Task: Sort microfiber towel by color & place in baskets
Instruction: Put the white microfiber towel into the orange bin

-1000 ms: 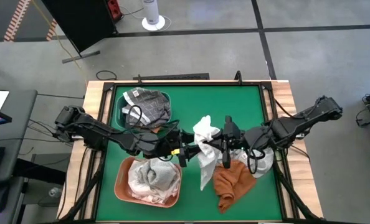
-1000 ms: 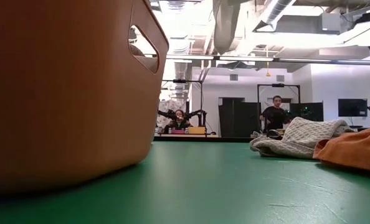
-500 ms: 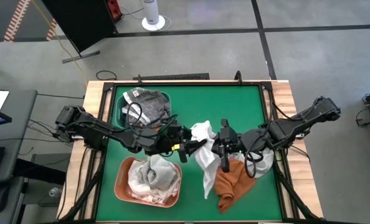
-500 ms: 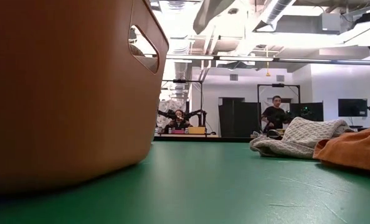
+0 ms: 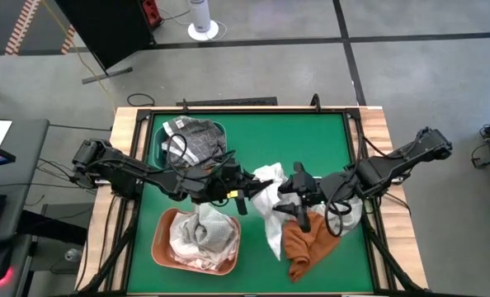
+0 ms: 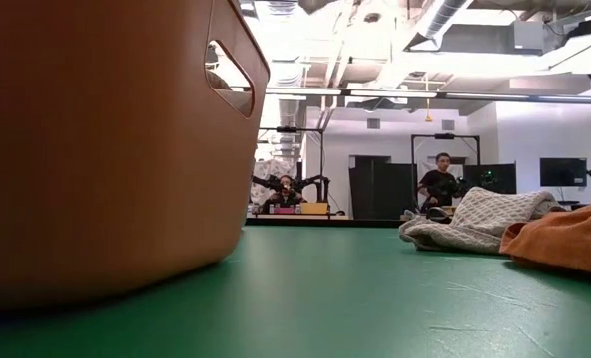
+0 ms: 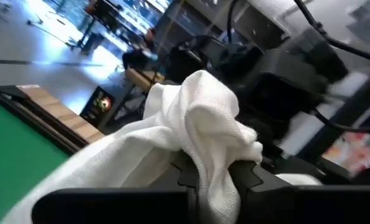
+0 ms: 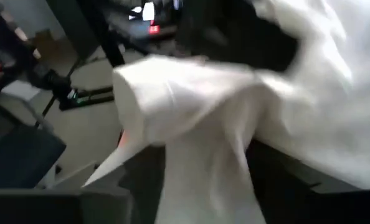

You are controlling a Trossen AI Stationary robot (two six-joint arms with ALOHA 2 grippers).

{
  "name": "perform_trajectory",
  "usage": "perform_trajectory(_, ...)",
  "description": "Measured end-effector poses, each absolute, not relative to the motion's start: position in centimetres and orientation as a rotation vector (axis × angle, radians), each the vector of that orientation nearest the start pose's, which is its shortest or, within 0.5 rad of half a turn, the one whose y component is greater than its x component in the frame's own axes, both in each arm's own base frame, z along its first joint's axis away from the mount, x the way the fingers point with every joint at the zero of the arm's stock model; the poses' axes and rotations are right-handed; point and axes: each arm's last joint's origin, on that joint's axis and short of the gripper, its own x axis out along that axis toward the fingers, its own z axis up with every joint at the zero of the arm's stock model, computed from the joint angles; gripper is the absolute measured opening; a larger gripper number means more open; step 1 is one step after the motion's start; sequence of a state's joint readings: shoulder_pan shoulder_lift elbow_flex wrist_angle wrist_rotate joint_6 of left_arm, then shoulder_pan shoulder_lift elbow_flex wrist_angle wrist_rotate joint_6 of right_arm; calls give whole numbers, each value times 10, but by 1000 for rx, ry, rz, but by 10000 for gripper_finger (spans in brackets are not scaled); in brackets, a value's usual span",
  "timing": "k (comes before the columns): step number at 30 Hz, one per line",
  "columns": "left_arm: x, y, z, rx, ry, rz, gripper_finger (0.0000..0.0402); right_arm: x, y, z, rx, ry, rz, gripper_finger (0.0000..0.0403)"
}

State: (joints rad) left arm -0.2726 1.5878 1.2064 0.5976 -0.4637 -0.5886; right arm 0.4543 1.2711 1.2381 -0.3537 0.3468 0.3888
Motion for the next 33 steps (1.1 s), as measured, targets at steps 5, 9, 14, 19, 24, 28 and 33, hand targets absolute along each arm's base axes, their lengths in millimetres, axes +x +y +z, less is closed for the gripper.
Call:
perform_trajectory(5,327,-88,364,-633,-17,-10,19,221,108,381,272,436,64,285)
perform_trajectory(9,291,-96,365,-751,336,-201,19,191,102,391,312,460,82,287)
perform_trajectory(14,248,-110,360,-833,647,-210,19,167,91,396,326,452,-3,286)
perform_trajectory(19,222,-126,340,-526,825,-153,20,164,85,397,314,433,-72,286)
perform_trajectory(24,215,-140,342,-158,759,-381,20,169,82,393,306,450,-105,286)
perform_trajectory(28,213,-141,345,-35,758,-509,20,174,83,390,300,462,-121,286)
perform_trajectory(33,208,-137,348,144,776,-581,20,179,84,388,298,471,-132,286)
